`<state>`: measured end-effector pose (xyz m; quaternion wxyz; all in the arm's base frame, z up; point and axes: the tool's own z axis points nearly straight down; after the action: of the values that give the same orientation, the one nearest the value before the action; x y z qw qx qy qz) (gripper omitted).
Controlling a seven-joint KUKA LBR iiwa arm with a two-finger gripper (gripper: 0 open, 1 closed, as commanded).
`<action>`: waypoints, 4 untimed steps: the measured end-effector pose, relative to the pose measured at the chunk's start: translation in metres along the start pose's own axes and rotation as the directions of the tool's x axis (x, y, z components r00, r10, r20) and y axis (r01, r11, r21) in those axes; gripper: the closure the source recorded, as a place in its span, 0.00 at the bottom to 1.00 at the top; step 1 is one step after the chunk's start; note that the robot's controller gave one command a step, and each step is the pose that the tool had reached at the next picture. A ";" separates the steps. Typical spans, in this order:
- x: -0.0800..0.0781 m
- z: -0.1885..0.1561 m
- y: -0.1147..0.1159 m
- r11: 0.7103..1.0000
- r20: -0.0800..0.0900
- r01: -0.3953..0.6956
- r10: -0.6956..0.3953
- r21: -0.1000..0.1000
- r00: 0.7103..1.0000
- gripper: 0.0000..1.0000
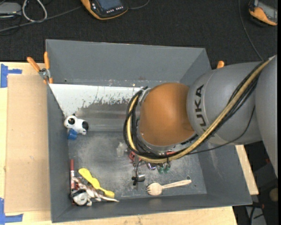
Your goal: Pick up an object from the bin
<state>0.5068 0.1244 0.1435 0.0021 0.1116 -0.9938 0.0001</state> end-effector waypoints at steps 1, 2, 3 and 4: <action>-0.002 -0.010 -0.036 0.978 0.004 0.207 -0.207 0.001 0.978 0.00; 0.007 -0.018 -0.039 0.999 -0.005 0.039 -0.039 -0.001 0.999 0.00; 0.016 0.038 -0.104 0.987 0.002 0.160 -0.160 0.001 0.987 0.00; 0.041 0.062 -0.116 0.973 0.008 0.231 -0.231 0.004 0.973 0.00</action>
Offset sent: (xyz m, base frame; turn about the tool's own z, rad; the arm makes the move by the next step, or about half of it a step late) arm -0.0050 -0.0394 0.0249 -0.0989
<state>0.4923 0.0019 0.0821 -0.0023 0.2264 -0.9740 0.0007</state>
